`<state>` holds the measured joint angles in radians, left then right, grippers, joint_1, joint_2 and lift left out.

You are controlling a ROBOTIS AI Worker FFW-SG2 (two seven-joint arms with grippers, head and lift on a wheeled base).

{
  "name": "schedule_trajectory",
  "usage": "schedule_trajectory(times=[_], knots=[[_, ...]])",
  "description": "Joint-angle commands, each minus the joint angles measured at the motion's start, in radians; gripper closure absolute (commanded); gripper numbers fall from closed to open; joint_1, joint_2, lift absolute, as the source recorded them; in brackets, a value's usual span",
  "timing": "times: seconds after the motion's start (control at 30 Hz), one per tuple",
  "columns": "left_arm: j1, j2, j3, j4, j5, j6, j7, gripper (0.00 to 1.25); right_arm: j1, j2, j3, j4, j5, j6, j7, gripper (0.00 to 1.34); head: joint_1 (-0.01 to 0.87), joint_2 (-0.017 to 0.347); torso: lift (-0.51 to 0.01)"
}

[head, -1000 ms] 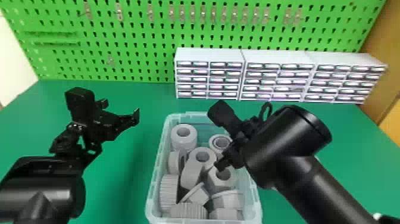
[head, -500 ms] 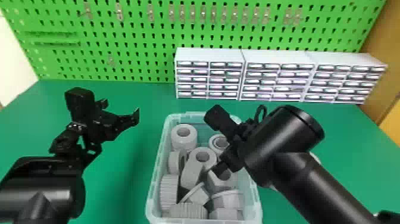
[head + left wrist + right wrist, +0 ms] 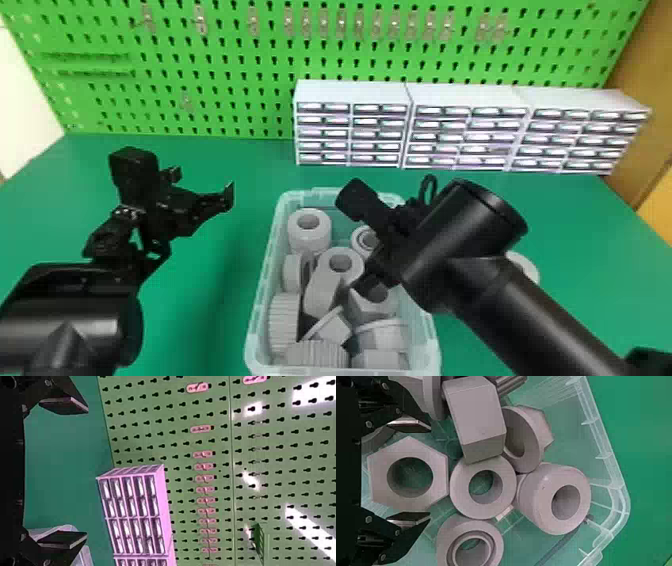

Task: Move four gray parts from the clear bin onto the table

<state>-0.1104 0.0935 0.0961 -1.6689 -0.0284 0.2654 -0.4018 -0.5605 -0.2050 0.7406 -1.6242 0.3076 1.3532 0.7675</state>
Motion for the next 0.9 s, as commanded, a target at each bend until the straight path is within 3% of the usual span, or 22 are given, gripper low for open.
schedule_trajectory(times=[0.0, 0.27, 0.57, 0.87], knots=[[0.0, 0.0, 0.001, 0.0, 0.001, 0.0, 0.0, 0.17, -0.01, 0.003, 0.013, 0.032, 0.056, -0.008, 0.036, 0.48, 0.678, 0.034, -0.05], [0.002, 0.0, 0.002, 0.0, 0.002, 0.0, 0.0, 0.17, -0.03, 0.006, 0.045, 0.109, 0.094, -0.045, 0.116, 0.48, 0.678, 0.034, -0.05], [0.0, 0.0, 0.002, 0.002, 0.002, 0.0, 0.0, 0.17, -0.035, 0.015, 0.046, 0.165, 0.096, -0.126, 0.121, 0.48, 0.678, 0.034, -0.05], [-0.002, -0.001, -0.001, 0.005, 0.002, 0.0, 0.0, 0.17, -0.044, 0.047, 0.045, 0.217, 0.122, -0.207, 0.121, 0.48, 0.678, 0.034, -0.05]])
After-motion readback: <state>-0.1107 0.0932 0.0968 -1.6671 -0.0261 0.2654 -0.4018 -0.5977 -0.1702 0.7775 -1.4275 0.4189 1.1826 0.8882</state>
